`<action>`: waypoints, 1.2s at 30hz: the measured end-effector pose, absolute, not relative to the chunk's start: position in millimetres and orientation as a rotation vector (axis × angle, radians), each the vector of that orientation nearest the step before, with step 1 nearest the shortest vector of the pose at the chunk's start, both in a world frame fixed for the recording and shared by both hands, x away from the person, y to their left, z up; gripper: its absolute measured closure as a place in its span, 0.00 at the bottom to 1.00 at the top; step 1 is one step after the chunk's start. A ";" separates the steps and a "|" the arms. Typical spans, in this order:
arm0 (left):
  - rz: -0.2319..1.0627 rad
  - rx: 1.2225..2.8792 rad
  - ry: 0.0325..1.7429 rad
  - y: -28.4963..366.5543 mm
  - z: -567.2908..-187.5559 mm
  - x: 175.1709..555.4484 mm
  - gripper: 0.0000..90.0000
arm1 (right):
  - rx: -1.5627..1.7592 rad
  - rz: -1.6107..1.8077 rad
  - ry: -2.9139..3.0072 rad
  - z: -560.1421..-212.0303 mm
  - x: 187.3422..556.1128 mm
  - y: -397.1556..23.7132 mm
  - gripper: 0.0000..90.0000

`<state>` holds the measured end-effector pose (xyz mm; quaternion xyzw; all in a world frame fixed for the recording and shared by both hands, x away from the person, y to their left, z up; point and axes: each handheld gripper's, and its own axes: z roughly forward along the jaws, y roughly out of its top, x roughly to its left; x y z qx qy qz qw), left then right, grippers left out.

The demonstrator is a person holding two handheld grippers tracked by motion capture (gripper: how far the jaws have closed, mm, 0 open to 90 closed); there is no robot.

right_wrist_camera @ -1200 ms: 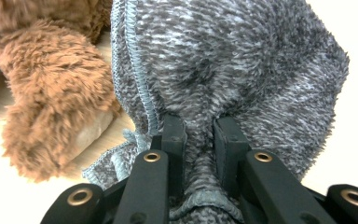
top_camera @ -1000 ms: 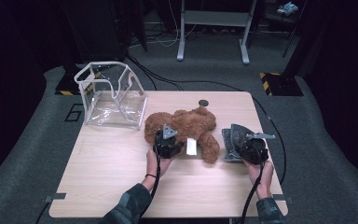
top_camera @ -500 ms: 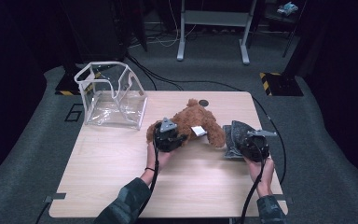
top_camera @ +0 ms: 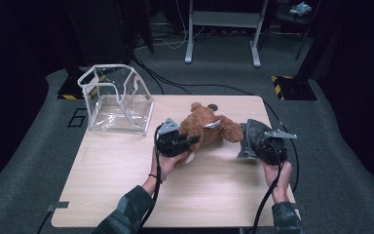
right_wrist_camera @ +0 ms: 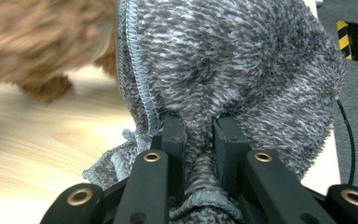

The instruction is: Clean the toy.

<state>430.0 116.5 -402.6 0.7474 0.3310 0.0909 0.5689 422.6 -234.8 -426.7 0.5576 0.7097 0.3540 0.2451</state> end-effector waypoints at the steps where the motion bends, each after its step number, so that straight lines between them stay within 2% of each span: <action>1: 0.183 1.756 0.763 118.7 -404.9 429.5 0.85 | 1.524 0.966 1.928 -425.1 421.2 -235.8 0.86; 4: 0.143 1.800 0.746 125.2 -416.3 433.0 0.85 | 1.531 0.975 1.916 -424.8 419.1 -237.4 0.86; 7: 0.122 1.819 0.802 131.3 -431.0 439.9 0.85 | 1.540 0.958 1.931 -429.1 420.8 -235.6 0.86; 12: 0.157 1.811 0.871 139.0 -437.7 443.3 0.83 | 1.516 0.970 1.949 -426.4 422.5 -225.2 0.86; 20: 0.235 1.844 0.914 132.0 -436.8 440.1 0.82 | 1.413 1.030 1.957 -395.1 420.9 -200.9 0.86; 26: 0.252 1.850 0.934 130.4 -437.1 444.8 0.82 | 1.305 1.093 1.990 -365.0 419.2 -171.2 0.86; 36: 0.249 1.839 0.989 128.8 -438.3 450.7 0.81 | 1.111 1.159 2.085 -336.6 419.5 -94.9 0.86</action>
